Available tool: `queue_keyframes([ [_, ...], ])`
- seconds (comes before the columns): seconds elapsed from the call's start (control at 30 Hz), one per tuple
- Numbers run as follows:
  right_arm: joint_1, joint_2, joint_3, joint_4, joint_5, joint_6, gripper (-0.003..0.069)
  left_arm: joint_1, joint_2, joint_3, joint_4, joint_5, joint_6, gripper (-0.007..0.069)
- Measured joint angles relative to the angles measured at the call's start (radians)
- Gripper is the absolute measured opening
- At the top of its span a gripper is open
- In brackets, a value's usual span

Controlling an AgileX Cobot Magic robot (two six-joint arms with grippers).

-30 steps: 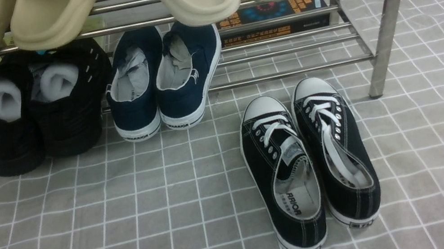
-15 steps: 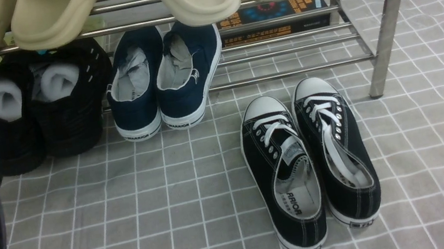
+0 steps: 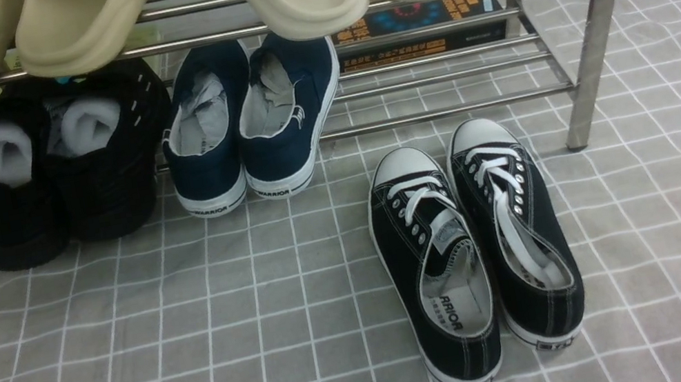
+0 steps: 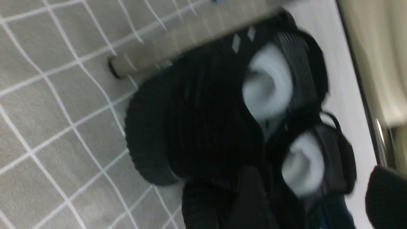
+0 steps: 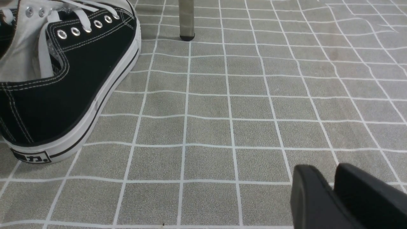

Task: Take the shoes off the shelf with your hand from the grey coffee tablecloth.
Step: 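Grasp the leftmost shoe on the bottom shelf of the shoe rack with the left gripper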

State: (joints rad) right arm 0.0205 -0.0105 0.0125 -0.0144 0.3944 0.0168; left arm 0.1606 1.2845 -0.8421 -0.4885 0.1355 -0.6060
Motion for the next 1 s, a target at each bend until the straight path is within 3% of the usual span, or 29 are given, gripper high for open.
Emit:
queue_keyframes([
  [0.3,0.0,0.0,0.0,0.0,0.0,0.0,0.014,0.029,0.185,-0.166,-0.008,0.141,0.031,0.0469],
  [0.8,0.0,0.0,0.0,0.0,0.0,0.0,0.0158,0.029,0.34,-0.21,-0.001,0.137,0.05,0.0463],
  [0.9,0.0,0.0,0.0,0.0,0.0,0.0,0.0162,0.029,0.349,-0.21,0.02,0.137,0.112,0.0395],
  [1.0,0.0,0.0,0.0,0.0,0.0,0.0,0.0169,0.029,0.354,-0.21,0.029,0.145,0.14,0.0255],
])
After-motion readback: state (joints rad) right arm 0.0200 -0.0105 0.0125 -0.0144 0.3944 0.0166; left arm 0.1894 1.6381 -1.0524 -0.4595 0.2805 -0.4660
